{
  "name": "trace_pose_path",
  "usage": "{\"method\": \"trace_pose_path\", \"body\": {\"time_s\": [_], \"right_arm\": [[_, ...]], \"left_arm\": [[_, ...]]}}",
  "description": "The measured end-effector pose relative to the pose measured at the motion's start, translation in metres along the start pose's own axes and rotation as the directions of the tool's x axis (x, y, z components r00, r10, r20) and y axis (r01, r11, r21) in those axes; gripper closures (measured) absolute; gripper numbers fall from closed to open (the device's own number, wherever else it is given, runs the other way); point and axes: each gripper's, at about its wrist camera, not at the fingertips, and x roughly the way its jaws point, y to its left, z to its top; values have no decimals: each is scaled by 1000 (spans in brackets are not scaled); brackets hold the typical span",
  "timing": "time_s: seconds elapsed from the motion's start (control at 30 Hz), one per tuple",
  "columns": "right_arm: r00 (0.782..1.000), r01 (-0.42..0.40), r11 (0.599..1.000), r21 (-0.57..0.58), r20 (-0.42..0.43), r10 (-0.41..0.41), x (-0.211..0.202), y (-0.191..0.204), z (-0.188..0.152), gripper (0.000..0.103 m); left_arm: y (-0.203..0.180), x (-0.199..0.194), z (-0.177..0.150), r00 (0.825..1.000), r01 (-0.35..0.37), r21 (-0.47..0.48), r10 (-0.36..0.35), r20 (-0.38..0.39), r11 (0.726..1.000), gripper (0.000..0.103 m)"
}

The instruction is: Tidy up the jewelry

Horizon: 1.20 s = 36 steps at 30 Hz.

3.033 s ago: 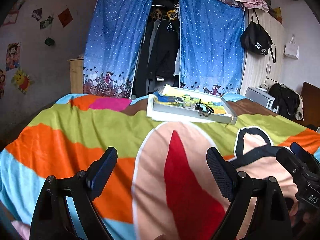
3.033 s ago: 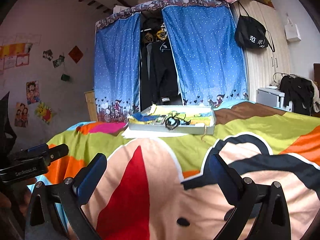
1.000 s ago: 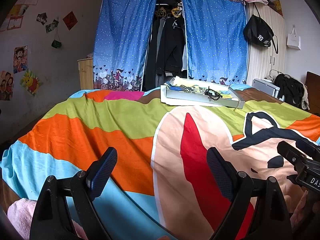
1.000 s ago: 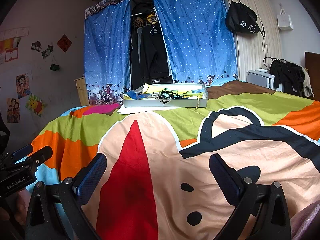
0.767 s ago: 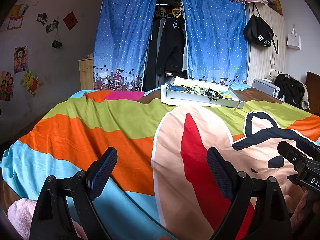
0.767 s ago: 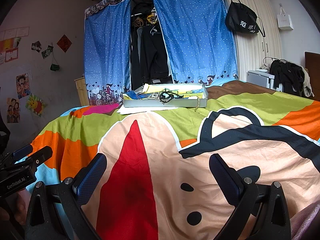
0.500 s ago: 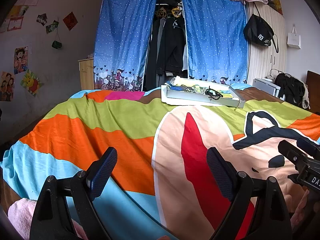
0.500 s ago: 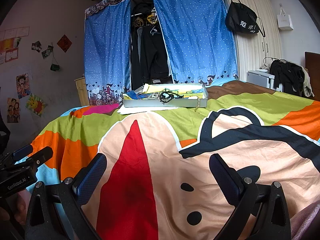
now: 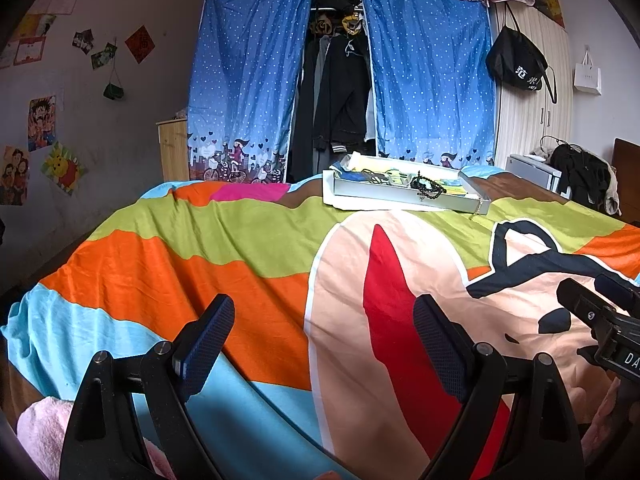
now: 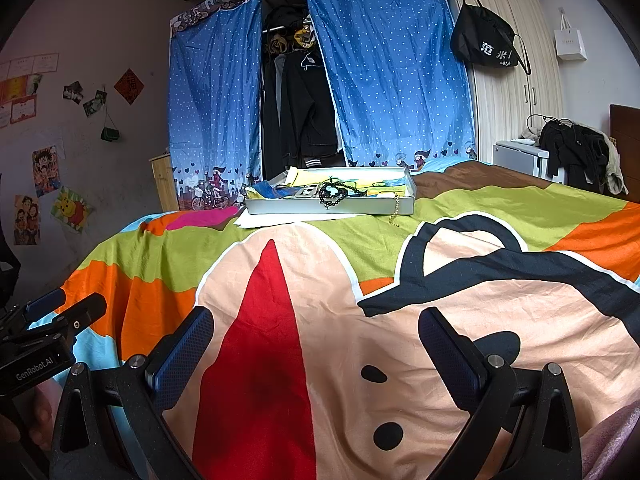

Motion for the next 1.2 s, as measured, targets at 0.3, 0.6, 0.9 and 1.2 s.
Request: {"method": "trace_pose_path", "body": {"time_s": [0.3, 0.6, 0.9, 1.2], "right_arm": [[1000, -1, 1000, 1, 0, 1, 0, 0, 0, 0], [1000, -1, 1000, 0, 0, 1, 0, 0, 1, 0], [1000, 0, 1000, 0, 0, 0, -1, 0, 1, 0], [1000, 0, 1000, -1, 0, 0, 0, 0, 1, 0]], "left_arm": [[1, 1, 0, 1000, 0, 1, 0, -1, 1000, 16], [2, 0, 0, 1000, 1, 0, -1, -1, 1000, 16], [1, 0, 0, 1000, 1, 1, -1, -1, 1000, 16], [2, 1, 0, 1000, 1, 1, -1, -1, 1000, 16]]}}
